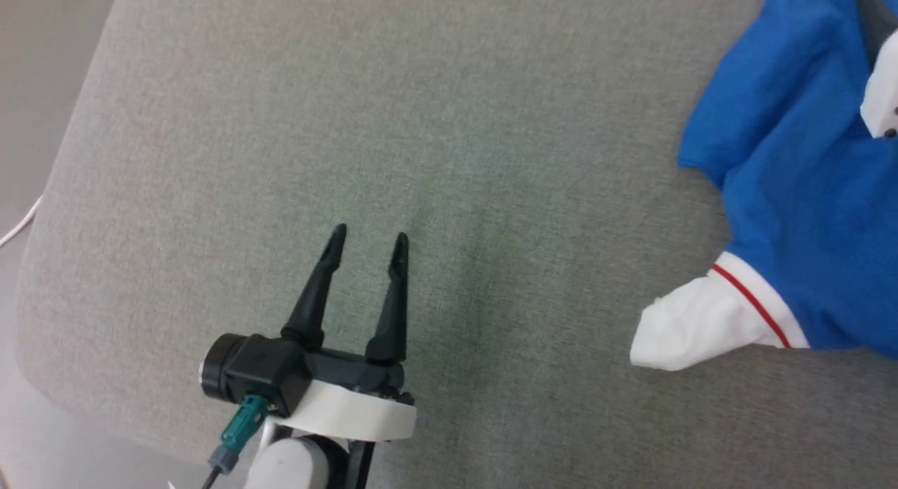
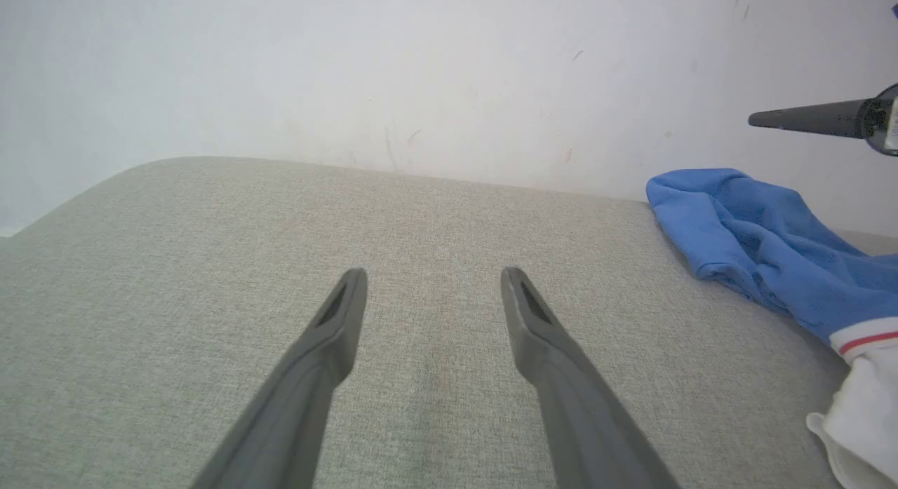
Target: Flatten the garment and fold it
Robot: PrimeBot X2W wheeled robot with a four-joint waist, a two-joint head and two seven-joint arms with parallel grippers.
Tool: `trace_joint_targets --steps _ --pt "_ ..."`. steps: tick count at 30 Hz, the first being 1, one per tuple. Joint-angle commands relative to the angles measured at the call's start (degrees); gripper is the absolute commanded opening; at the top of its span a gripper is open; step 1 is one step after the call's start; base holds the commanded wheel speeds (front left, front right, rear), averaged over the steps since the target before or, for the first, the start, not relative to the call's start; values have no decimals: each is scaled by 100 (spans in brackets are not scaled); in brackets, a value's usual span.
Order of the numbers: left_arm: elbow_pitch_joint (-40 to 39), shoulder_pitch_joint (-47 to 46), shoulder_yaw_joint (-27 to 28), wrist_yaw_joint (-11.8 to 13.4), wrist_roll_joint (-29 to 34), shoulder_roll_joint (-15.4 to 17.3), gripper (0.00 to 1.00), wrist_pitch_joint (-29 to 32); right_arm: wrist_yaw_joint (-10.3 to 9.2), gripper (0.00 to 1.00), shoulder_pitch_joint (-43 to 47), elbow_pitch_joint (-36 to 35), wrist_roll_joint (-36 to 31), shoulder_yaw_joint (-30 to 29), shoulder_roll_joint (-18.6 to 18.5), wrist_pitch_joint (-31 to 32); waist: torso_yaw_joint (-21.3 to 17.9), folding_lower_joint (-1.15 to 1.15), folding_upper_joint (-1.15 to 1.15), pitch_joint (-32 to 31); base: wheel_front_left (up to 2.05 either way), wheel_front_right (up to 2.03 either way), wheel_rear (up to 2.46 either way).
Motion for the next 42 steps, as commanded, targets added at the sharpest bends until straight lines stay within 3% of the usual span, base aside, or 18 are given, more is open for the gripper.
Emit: trace_joint_targets --steps 1,5,9,10,14,16,19,24,28,35,38,42 --pt "-8 40 92 33 99 -17 100 -27 -5 100 342 -331 165 -143 100 -156 -493 1 0 -601 0 0 0" --pt "-57 306 266 53 149 81 100 -27 -5 100 1325 -1348 329 -563 454 -394 -801 1 0 -979 0 0 0" --pt "-136 603 417 83 179 217 100 -27 -5 100 2617 -2610 -3 -975 903 -957 -1101 1 0 -1225 0 0 0" --pt "-136 603 417 83 179 217 100 -27 -5 100 2617 -2610 -3 -975 903 -957 -1101 1 0 -1225 0 0 0" --pt "-235 972 532 131 180 333 100 -27 -5 100 4090 -3487 -333 -1306 1625 -1575 -1437 1 0 -1411 0 0 0" --pt "-262 1143 555 151 183 386 100 -26 -5 100 4779 -3705 -364 -1440 1759 -1864 -1568 1 0 -1461 0 0 0" --pt "-332 1309 595 202 181 443 100 34 -5 100 5503 -3599 163 -1763 1780 -2379 -1742 1 0 -1498 0 0 0" --pt "-630 1201 561 151 158 533 100 298 -5 100 5855 -3271 514 -1751 1783 -3001 -1937 1 0 -1459 0 0 0" --pt "-896 764 370 -63 46 593 100 950 -5 100 5683 -3275 426 -1710 1784 -3143 -1980 1 0 -1397 0 0 0" --pt "-655 -389 -565 -669 -196 708 100 3335 -5 100 5420 -3234 363 -1839 1784 -3092 -1870 1 0 -1229 0 0 0" --pt "-389 -847 -997 -788 -298 677 100 4113 -5 100 5389 -3202 390 -1801 1784 -3076 -1851 1 0 -1132 0 0 0" --pt "115 -1291 -1404 -847 -212 715 100 4640 -5 100 5342 -3186 447 -1672 1784 -3078 -1913 1 0 -976 0 0 0"
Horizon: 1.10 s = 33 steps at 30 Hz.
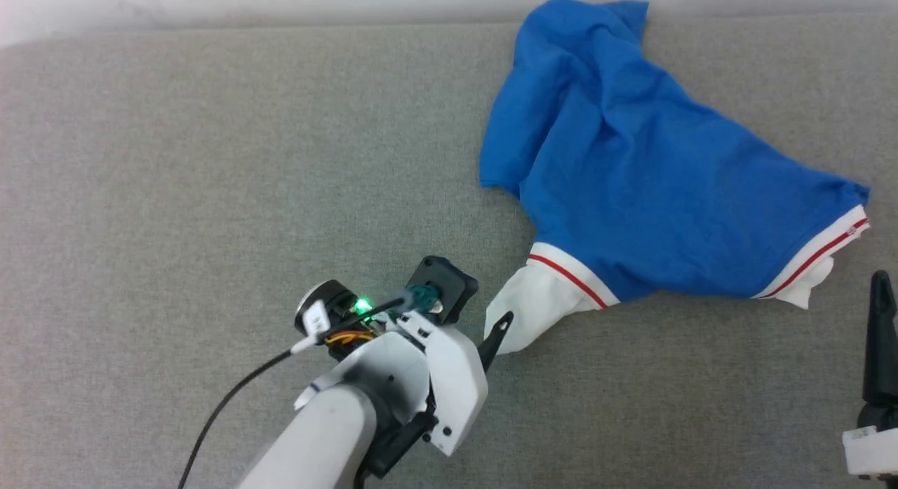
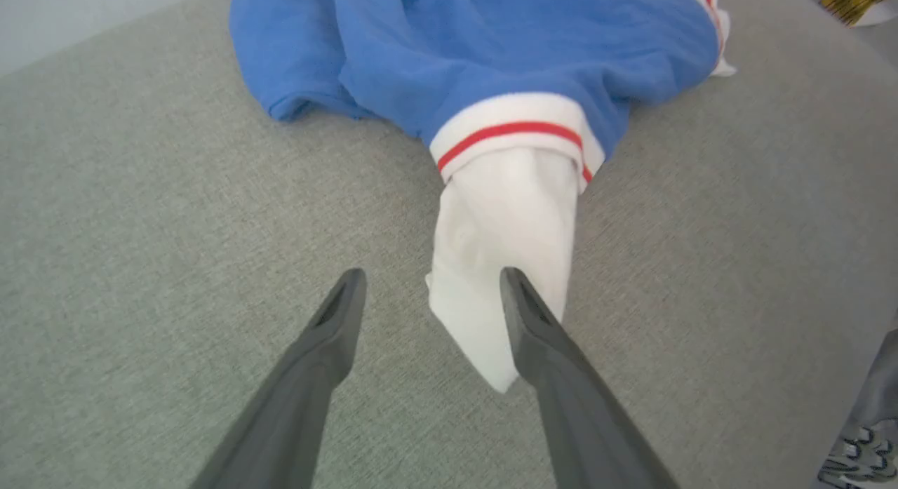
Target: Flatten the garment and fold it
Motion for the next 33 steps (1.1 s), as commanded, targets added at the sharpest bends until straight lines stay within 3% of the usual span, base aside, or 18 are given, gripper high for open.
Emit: trace_joint_targets --steps 1,11,12,13,18,23,27,33 --pt "175 -156 -75 -35 25 10 100 75 -4 100 -112 5 18 43 -3 -15 -70 -1 0 127 0 0 0" --pt "1344 -601 -490 -66 34 -51 100 288 -4 100 -222 28 15 1 -3 5 -366 -1 0 386 0 0 0" --pt "1467 -621 -532 -68 45 -56 74 271 -4 100 -228 38 17 3 -3 6 -383 -1 0 388 0 0 0" --pt "1570 -636 -568 -69 54 -74 0 228 -4 100 -231 46 19 3 -3 6 -397 -1 0 388 0 0 0" --pt "1760 -636 -600 12 -18 -246 0 -179 -4 100 -213 87 30 -75 -3 24 -331 -1 0 275 0 0 0" --pt "1101 -393 -168 297 -488 -428 0 -668 -4 100 -133 103 30 -116 -3 89 -121 -1 0 -41 0 0 0" --pt "3 249 603 663 -1332 -458 0 -784 -4 100 -35 91 86 -135 -3 169 71 -1 0 -241 0 0 0" --pt "-1484 1786 2066 1400 -1979 97 0 -806 -4 100 59 26 128 -178 -3 261 298 -1 0 -275 0 0 0"
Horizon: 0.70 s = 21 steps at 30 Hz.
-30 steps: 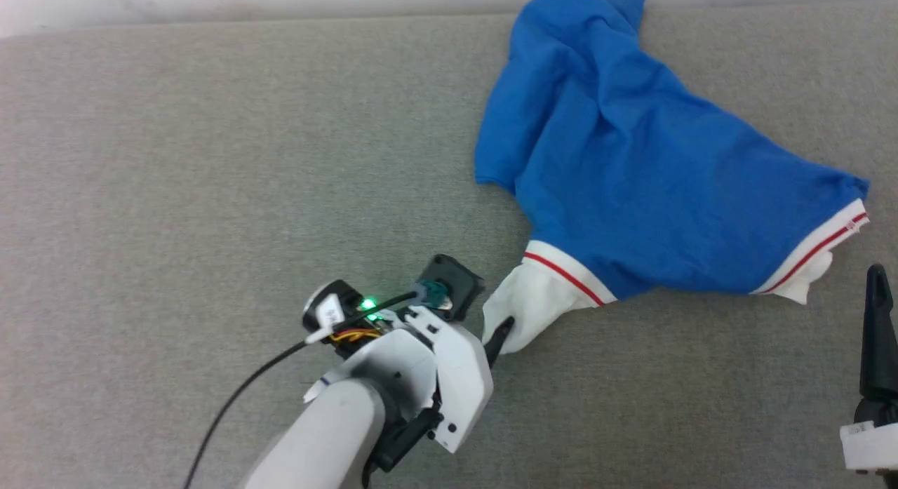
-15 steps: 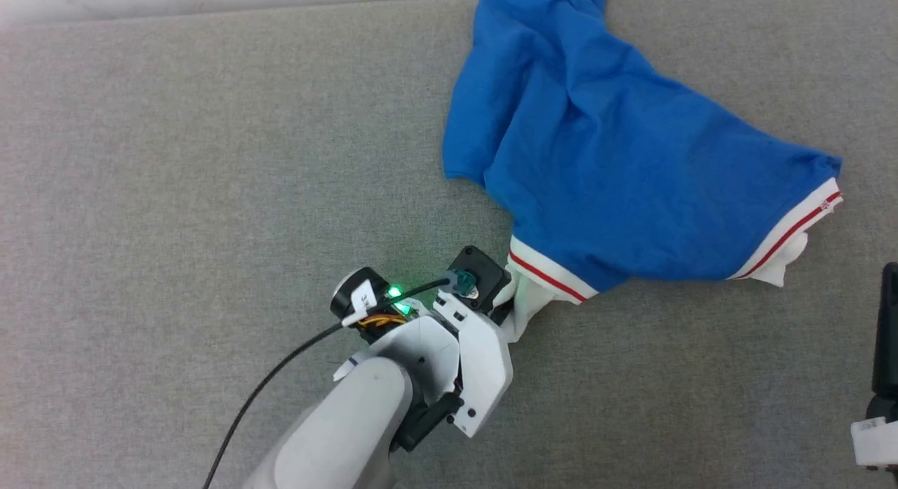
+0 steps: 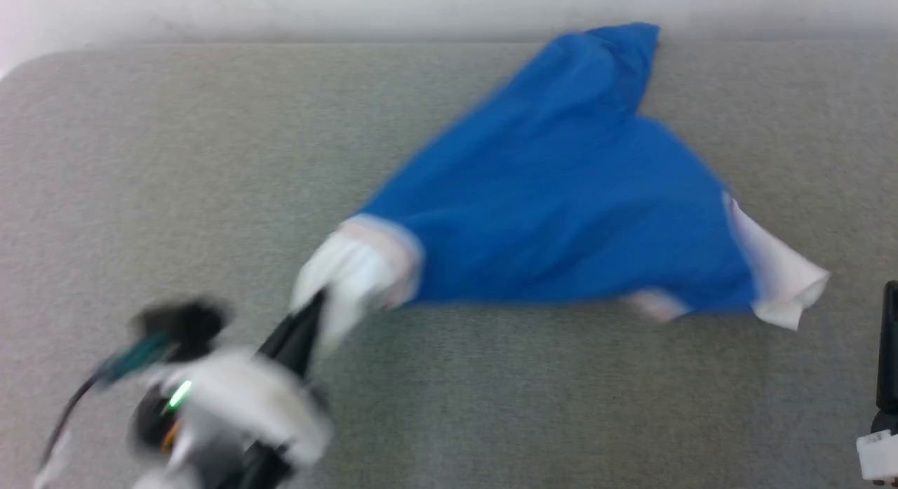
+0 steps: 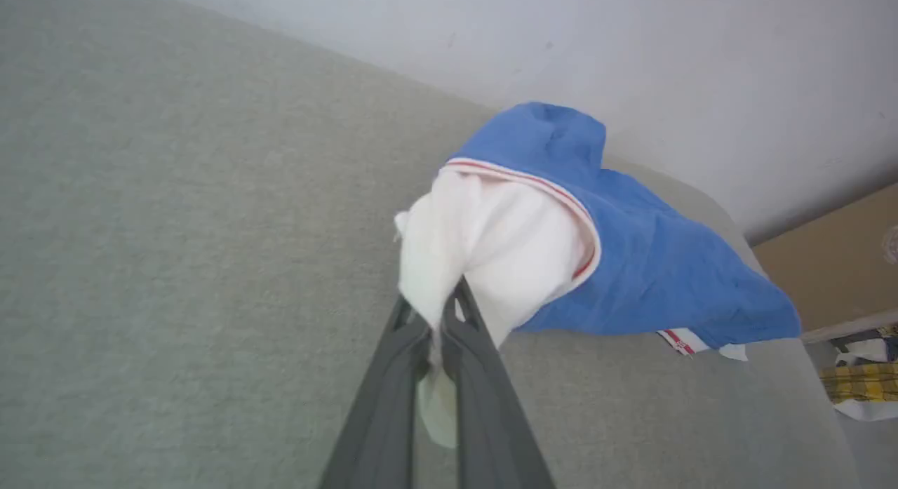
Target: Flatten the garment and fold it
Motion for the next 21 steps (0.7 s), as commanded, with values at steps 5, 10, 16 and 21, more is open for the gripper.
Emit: trace_joint_targets --steps 5,10,16,21 --pt "-252 1495 760 359 -304 164 0 -228 -5 100 46 -31 60 -27 -3 50 313 1 0 -14 0 0 0" --pt "39 1596 593 279 -324 -46 100 -482 -5 100 -14 -38 42 28 -3 113 428 1 0 10 0 0 0" --pt "-103 1166 513 151 -198 -58 100 -710 -5 100 -61 -57 17 50 -3 173 452 1 0 -21 0 0 0" --pt "-955 453 577 52 66 204 100 -715 -5 100 -64 -97 10 17 -3 190 393 1 0 46 0 0 0"
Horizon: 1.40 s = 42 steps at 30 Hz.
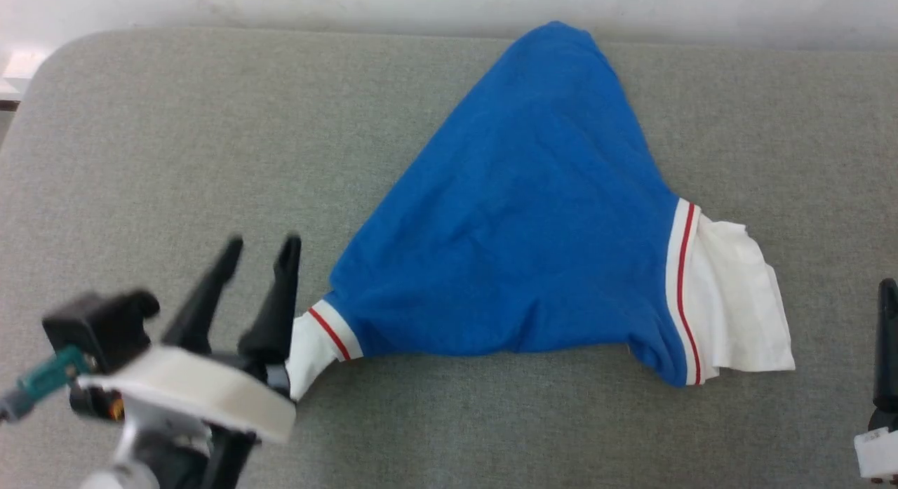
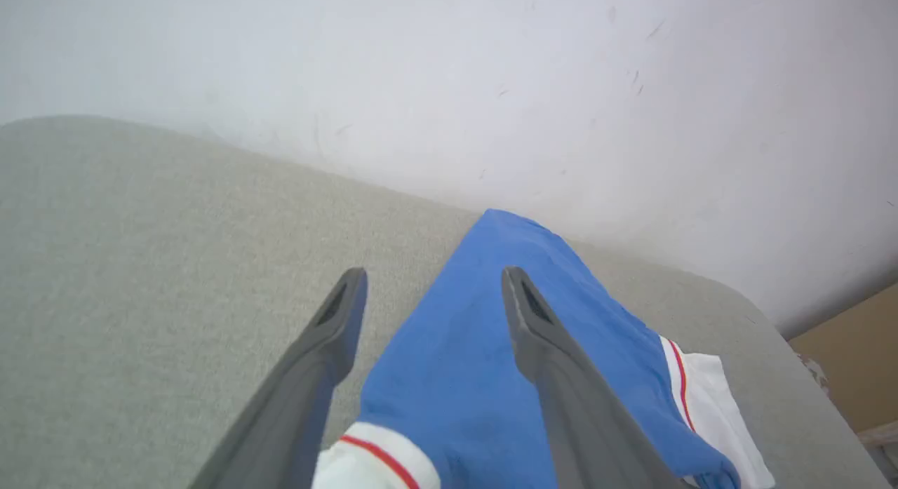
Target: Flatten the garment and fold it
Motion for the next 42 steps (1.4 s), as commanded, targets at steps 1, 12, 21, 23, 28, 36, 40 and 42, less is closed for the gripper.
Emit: trace_joint_targets --steps 1,12,21,23,28,36,40,42 --pt "-73 -307 -15 -60 150 89 100 27 -5 100 -49 -21 -16 -8 -4 1 -41 0 0 68 0 0 0" --pt "2004 -2515 -1802 -1078 1400 569 100 1185 -5 100 -255 51 -12 134 -4 -29 -465 0 0 508 0 0 0" --pt "3731 -3161 -2793 -1449 1765 1008 89 1855 -5 100 -289 77 28 170 -4 -58 -759 0 0 668 0 0 0" --pt "3854 -3261 -2893 -1468 1697 993 0 1775 -5 100 -294 64 34 155 -4 -62 -776 0 0 697 0 0 0" --pt "3698 -3667 -2614 -1322 1541 734 0 1228 -5 100 -281 0 10 47 -4 -31 -697 0 0 783 0 0 0" --pt "3790 -4940 -2055 -893 1878 652 0 357 -5 100 -447 -171 -52 193 -4 64 -724 0 0 1080 0 0 0" --pt "4334 -5427 -2020 -826 2039 558 0 -107 -5 100 -507 -232 -119 256 -4 119 -802 0 0 1284 0 0 0" --pt "4685 -5539 -2078 -849 2104 540 0 -234 -5 100 -543 -251 -139 303 -4 135 -849 0 0 1391 0 0 0"
